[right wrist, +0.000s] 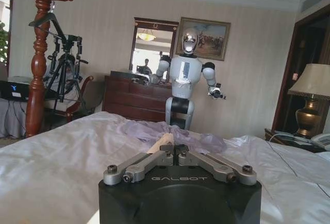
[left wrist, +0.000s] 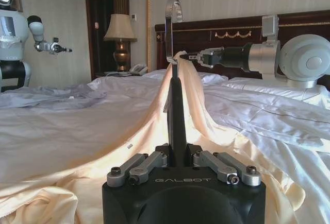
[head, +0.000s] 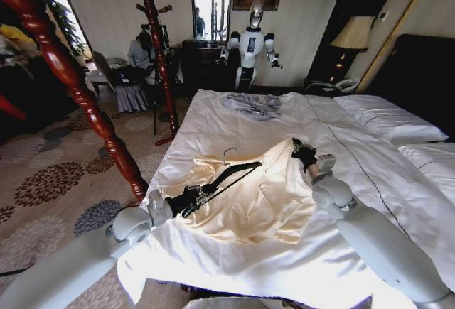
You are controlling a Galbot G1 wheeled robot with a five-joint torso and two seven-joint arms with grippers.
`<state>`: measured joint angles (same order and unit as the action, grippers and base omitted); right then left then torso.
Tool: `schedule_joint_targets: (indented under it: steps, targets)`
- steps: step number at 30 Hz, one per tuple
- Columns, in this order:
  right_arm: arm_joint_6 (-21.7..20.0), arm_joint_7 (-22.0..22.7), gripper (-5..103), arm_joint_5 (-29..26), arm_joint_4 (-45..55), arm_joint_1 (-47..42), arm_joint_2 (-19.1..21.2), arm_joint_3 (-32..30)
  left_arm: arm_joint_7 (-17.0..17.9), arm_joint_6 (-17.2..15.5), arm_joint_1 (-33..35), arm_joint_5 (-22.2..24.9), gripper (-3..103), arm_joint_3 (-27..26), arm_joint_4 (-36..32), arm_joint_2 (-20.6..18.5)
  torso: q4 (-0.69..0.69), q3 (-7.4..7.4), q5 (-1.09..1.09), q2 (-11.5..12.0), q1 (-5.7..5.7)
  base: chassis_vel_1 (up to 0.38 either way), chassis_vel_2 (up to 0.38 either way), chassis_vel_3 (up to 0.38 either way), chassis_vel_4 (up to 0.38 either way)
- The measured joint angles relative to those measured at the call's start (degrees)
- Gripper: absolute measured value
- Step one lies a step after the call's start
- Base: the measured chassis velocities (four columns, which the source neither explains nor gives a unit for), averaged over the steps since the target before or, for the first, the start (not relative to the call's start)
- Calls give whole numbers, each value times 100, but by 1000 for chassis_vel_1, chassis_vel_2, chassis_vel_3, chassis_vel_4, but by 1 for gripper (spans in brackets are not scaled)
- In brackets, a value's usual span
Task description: Pick up the clothes from the bed and hang them on the clothes hanger.
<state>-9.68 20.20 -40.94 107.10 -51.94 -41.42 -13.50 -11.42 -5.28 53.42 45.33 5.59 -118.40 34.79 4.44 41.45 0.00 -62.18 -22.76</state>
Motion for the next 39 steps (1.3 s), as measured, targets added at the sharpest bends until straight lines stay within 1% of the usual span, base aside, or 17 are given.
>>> schedule_joint_targets:
  steps: [3,8,11,15,17,19,20,22,25,31,36,39]
  targets:
    - [-4,-8,0,-47,9,95,-30,140,-7,0,-159,-19,16,153,127,147,3,0,0,0,0,0,0,0,0]
    - [-17,-10,0,-135,35,145,-45,189,-32,-1,-270,-62,16,348,360,270,3,0,-1,0,0,0,0,0,0]
    - [-25,-14,0,-192,72,144,-40,188,-45,1,-283,-63,16,380,435,318,1,0,0,1,0,0,0,0,0]
    - [-40,-16,0,-288,128,142,-38,182,-48,9,-353,-59,16,453,494,415,2,0,0,1,0,0,0,0,0]
    - [-55,-15,0,-363,172,153,-30,183,-74,8,-476,-16,16,561,518,464,1,0,0,1,0,0,0,0,0]
    - [-68,-2,0,-433,221,156,0,182,-118,97,-676,2,16,734,617,514,2,0,0,1,0,0,0,0,0]
    - [-68,-2,0,-433,221,156,0,182,-118,97,-676,2,16,734,617,514,2,0,0,1,0,0,0,0,0]
    - [-76,9,0,-492,269,122,50,142,-178,191,-942,4,16,935,799,593,3,0,0,0,0,0,0,0,0]
    - [-81,6,0,-517,331,55,112,76,-201,253,-1177,7,16,1072,971,714,3,0,0,1,0,0,0,0,0]
    - [-84,-3,0,-538,389,11,153,23,-199,264,-1411,41,16,1212,1069,780,2,0,1,1,0,0,0,0,0]
    - [-119,4,0,-662,522,-20,173,1,-179,264,-1648,67,16,1457,1215,908,2,0,1,1,0,0,0,0,0]
    - [-131,6,0,-705,591,-65,205,-44,-169,264,-1687,67,16,1477,1285,973,2,0,0,1,0,0,0,0,0]
